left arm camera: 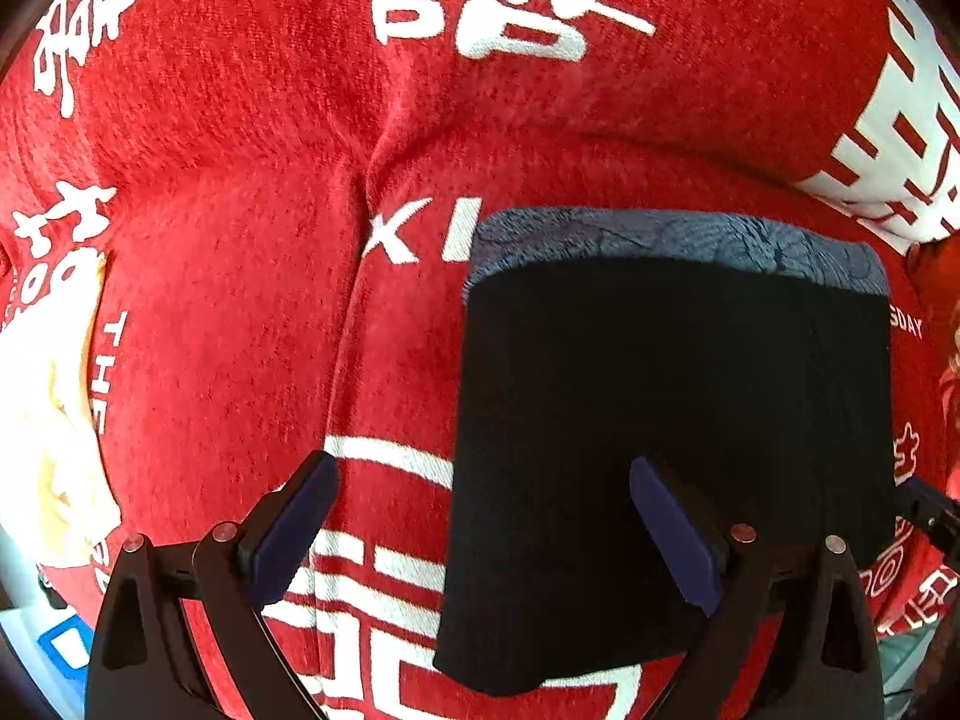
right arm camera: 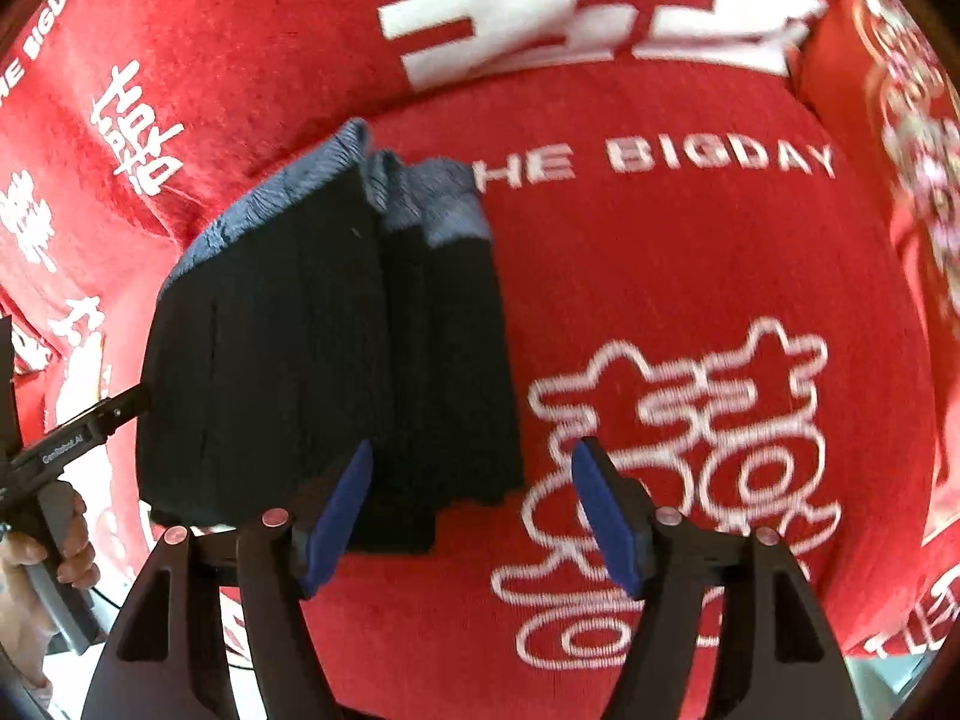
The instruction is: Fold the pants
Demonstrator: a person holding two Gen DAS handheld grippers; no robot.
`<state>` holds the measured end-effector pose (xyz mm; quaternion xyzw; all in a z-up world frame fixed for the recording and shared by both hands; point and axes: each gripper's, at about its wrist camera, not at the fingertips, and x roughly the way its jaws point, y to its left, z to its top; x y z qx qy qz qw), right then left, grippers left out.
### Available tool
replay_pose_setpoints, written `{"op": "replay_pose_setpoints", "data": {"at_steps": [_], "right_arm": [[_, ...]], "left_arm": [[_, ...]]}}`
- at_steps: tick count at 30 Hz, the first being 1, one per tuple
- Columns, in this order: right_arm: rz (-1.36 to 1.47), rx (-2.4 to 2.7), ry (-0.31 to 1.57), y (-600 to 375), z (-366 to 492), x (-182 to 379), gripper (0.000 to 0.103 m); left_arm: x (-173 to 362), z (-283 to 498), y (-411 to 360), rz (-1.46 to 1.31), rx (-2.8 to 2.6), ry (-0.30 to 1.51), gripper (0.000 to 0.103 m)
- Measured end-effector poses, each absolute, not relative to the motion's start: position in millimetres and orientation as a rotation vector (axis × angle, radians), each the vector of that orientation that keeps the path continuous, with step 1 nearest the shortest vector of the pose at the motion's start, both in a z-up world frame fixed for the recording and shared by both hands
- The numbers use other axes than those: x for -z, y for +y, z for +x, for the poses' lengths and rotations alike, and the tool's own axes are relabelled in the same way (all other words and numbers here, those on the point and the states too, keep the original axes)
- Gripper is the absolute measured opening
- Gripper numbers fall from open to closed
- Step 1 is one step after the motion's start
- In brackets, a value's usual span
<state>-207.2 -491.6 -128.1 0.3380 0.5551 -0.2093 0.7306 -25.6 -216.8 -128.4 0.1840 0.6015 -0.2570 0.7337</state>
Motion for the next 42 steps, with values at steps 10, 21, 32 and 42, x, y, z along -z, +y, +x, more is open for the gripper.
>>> {"op": "replay_pose_setpoints", "data": {"at_steps": [10,21,32,42], "right_arm": [[0.878,0.369,1.174,-515.7,-217.8,132.3,0.073],[1.144,0.106,1.094,-553.0,-196.2,170.7,0.075],[1.2,-0.096,1.089,-576.3,-176.6,200.4,0.077],[1.156,-0.126,1.144,-565.7,-144.8,205.4,0.06]], "left_arm": [[126.2,-21.5,-223.5,0.383,0.708,1.366,0.098],[147.1,25.6,-216.9,0.182,0.925,1.558,0.098],[178.7,21.3,-242.1,0.21,1.03,1.636,0.1],[178.7,10.1,-248.8,0.185,0.961,1.566,0.094]]}}
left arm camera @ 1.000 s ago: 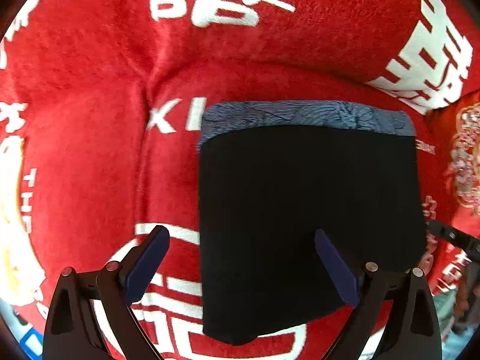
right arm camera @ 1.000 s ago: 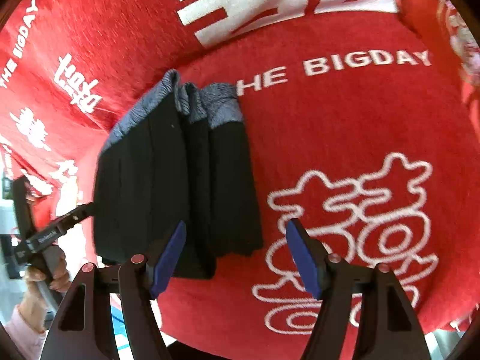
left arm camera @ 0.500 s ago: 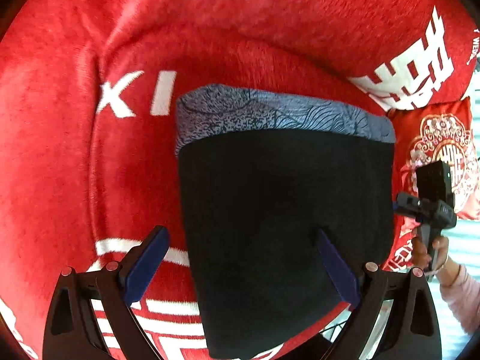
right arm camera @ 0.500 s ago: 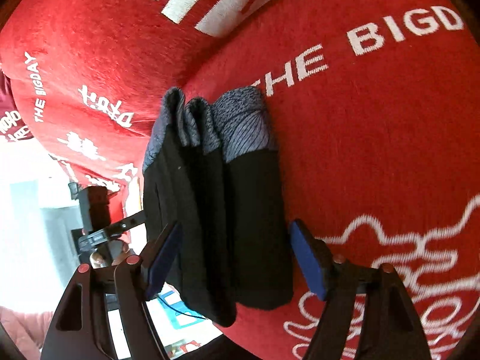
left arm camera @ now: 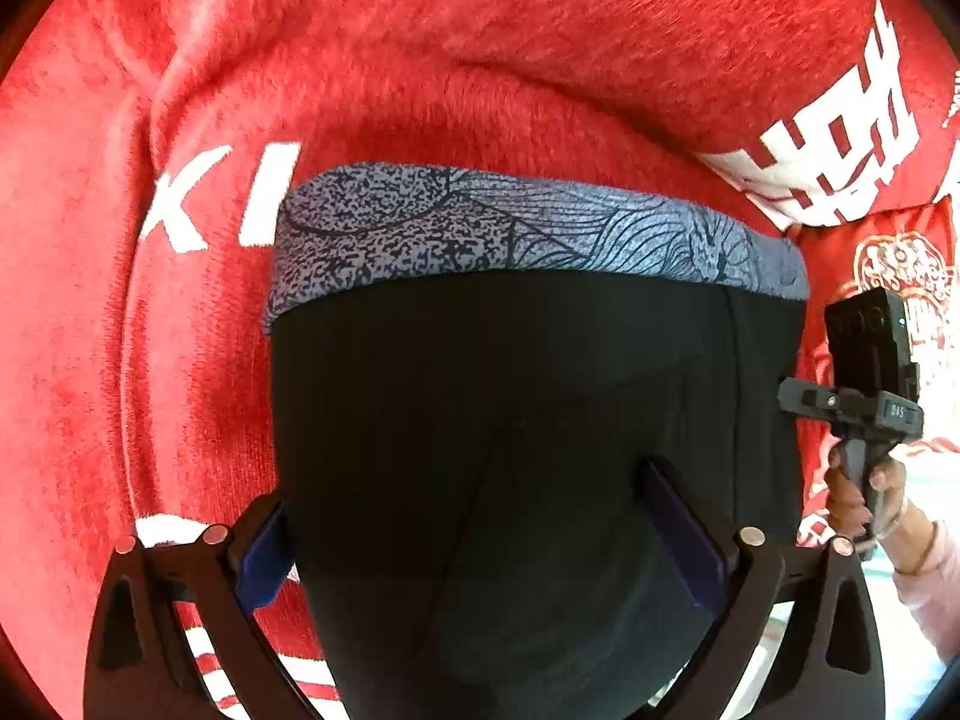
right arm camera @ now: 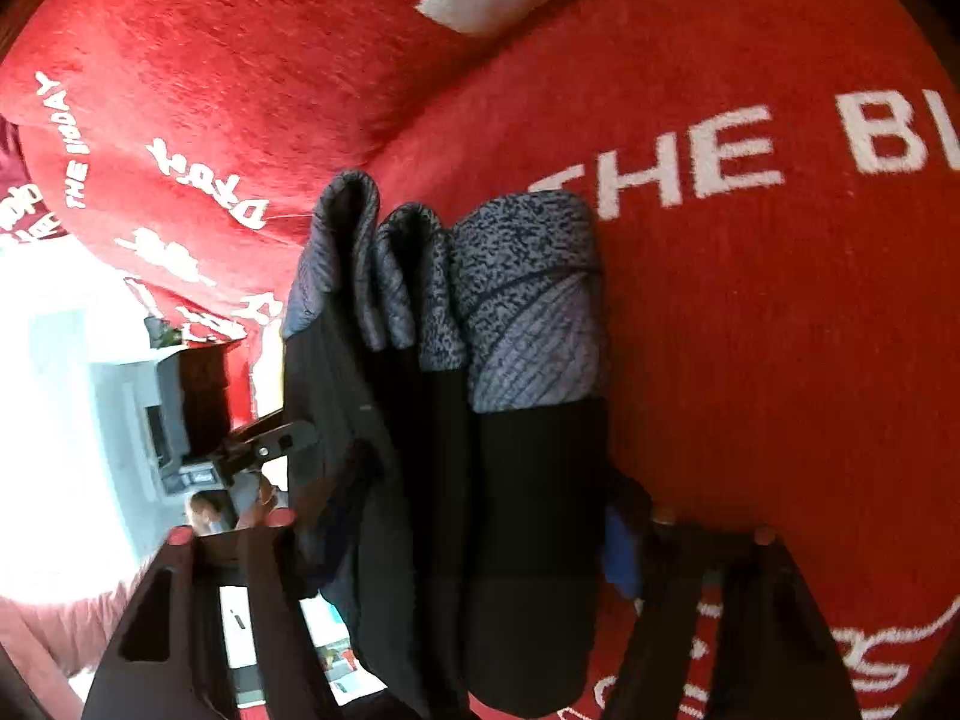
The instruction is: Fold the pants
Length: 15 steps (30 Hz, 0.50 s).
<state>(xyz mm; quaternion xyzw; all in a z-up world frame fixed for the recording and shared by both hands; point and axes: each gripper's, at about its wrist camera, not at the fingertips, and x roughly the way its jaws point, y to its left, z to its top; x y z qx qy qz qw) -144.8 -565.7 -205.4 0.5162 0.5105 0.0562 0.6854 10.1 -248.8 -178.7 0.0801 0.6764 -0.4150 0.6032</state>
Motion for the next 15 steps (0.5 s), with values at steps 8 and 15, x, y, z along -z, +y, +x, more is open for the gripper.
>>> {"op": "replay_pose_setpoints", "data": {"at_steps": [8,15], "right_arm": [[1.185,-0.175,1.074,-552.5,-145.4,176.8,0.037],[1.218,-0.246,1.053,-533.4,-158.7,151.5,0.036]], "left_arm": [[142.6,1.8,-232.7,0.081,0.916,1.478,0.057],[110.1,-29.8,-223.9,0.101,0.904,1.448,0.056]]}}
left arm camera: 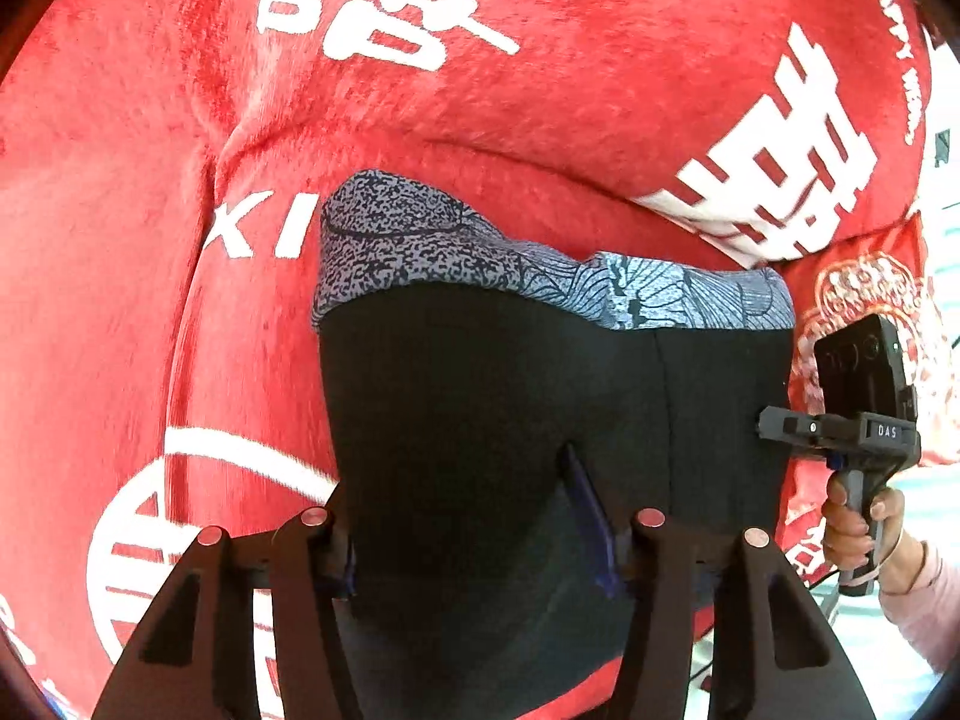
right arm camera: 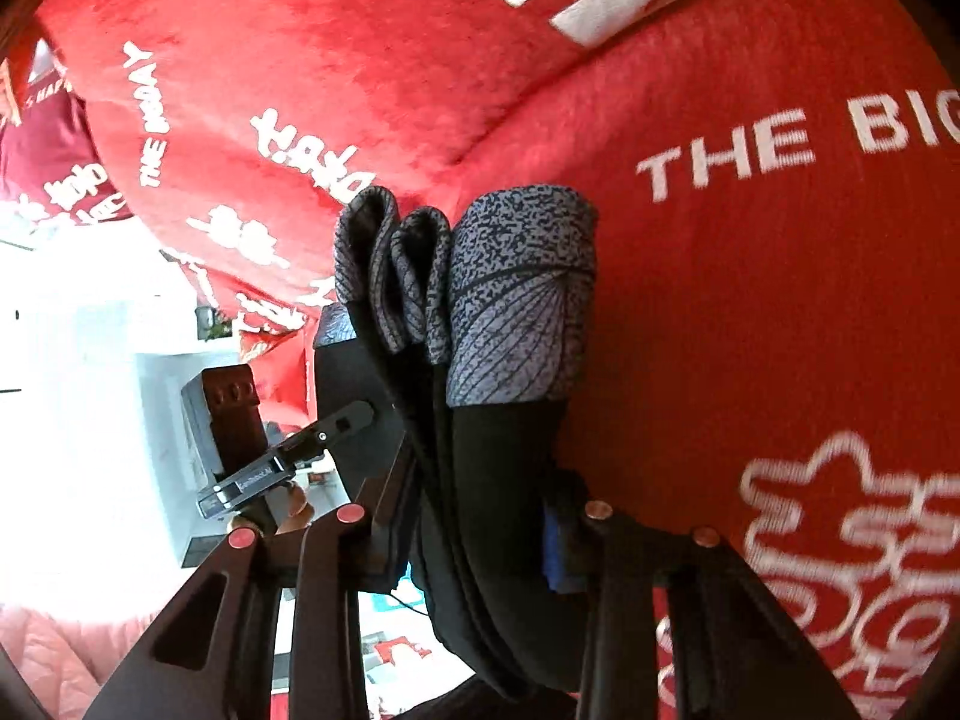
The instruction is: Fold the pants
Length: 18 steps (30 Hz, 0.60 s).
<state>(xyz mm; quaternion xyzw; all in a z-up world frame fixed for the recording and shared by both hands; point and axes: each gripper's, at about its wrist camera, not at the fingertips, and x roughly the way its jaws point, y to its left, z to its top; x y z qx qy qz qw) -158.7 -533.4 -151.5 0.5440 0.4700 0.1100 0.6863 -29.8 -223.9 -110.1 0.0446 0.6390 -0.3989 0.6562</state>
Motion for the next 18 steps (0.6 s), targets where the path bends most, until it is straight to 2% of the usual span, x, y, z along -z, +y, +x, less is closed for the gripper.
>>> {"op": "replay_pose_setpoints", "data": {"at_steps": [8,14,15,16,18], "right_arm": [[1.281,-0.238,1.02,-497.6,-206.1,135.4,0.036],[1.25,-0.166,1.073,-469.0,-213.9,161.7,0.037],[1.224,-0.136,1.097,-464.6,-213.0,170.0,0.041],[1.196,-0.108,1.11,-463.1,-213.8,175.9,0.046],[1.152,-0.062,1.113,-464.7,-216.3,186.6,0.052]], "left_arm": [[89.4,-60.9,-177.2,0.118,0.929,1.465,0.056],[124.9,-70.8,-155.1,0.18,0.918,1.497,0.056],[134.7,-71.8,-151.1,0.198,0.906,1.496,0.058],[140.2,-72.0,-147.5,0.198,0.901,1.485,0.07],[144.7,-69.8,-140.8,0.195,0.878,1.427,0.079]]}}
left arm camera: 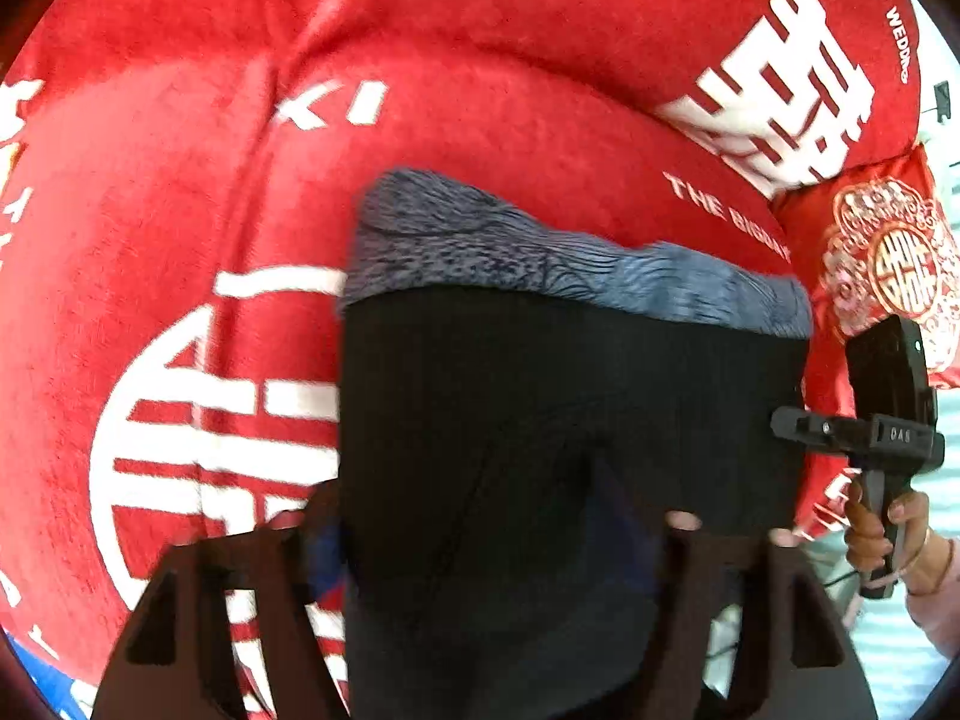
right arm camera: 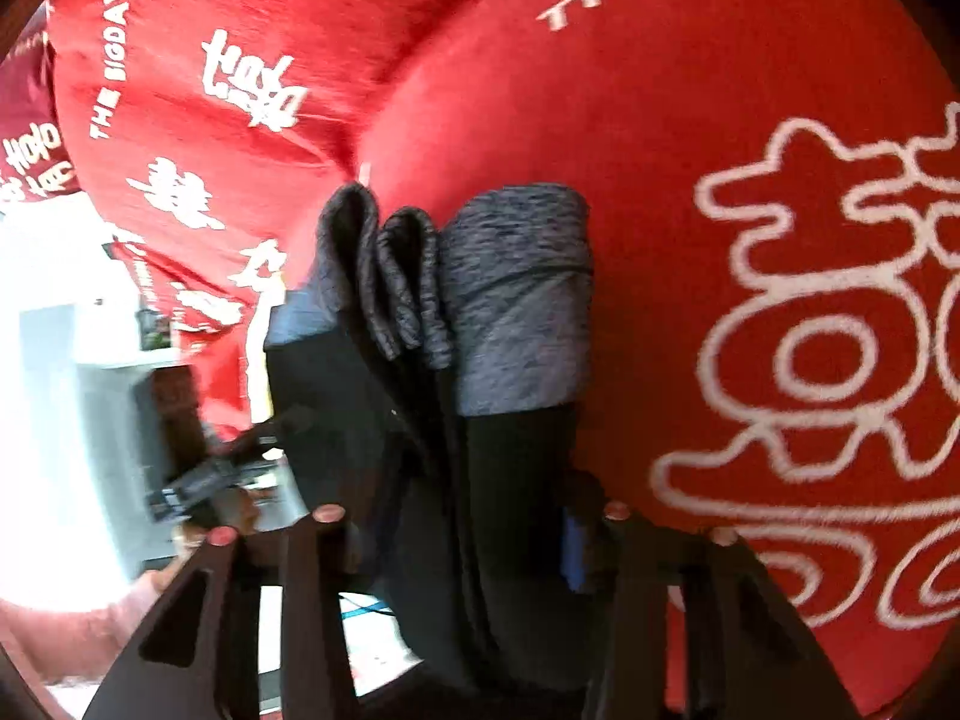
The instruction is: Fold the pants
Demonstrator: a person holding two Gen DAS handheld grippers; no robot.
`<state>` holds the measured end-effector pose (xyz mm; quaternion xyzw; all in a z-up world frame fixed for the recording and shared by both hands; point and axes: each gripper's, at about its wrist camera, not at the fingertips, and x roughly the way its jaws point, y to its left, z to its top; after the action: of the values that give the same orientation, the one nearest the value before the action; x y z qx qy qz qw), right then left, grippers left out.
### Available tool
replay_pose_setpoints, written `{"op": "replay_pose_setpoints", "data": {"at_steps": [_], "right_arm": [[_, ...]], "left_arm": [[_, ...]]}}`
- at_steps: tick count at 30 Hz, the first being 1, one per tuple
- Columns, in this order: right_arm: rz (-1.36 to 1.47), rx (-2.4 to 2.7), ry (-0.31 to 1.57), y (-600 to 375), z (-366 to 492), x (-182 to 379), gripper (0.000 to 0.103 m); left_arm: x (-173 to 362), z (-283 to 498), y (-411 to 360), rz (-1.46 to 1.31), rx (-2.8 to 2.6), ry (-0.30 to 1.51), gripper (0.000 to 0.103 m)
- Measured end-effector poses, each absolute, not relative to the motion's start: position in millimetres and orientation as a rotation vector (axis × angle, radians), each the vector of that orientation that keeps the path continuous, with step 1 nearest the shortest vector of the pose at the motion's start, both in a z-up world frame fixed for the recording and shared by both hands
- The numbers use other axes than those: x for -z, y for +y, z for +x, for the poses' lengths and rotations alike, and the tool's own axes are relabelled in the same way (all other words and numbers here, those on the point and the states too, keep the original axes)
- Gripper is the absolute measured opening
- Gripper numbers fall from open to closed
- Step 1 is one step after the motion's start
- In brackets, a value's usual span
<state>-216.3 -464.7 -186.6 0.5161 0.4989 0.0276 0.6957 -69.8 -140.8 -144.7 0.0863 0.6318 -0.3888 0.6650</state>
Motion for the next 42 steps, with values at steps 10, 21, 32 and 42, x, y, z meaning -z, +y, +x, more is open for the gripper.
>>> {"op": "replay_pose_setpoints", "data": {"at_steps": [10,21,32,42], "right_arm": [[1.048,0.095,1.162,-458.4,-225.3,173.7,0.067],[1.011,0.439,1.216,-444.3,-275.8,140.6,0.081],[0.686,0.565,1.337,-391.4,-272.0,95.4,0.092],[0.64,0.501,1.327,-338.1,-250.0,45.5,0.092]], "left_arm": [[142.6,-70.7,-141.3,0.272,0.786,1.39,0.095],[115.3,-102.2,-124.8,0.414,0.62,1.317,0.095],[67.2,-146.6,-118.6,0.529,0.629,1.286,0.095],[31.0,-168.2,-111.5,0.531,0.621,1.307,0.095]]}}
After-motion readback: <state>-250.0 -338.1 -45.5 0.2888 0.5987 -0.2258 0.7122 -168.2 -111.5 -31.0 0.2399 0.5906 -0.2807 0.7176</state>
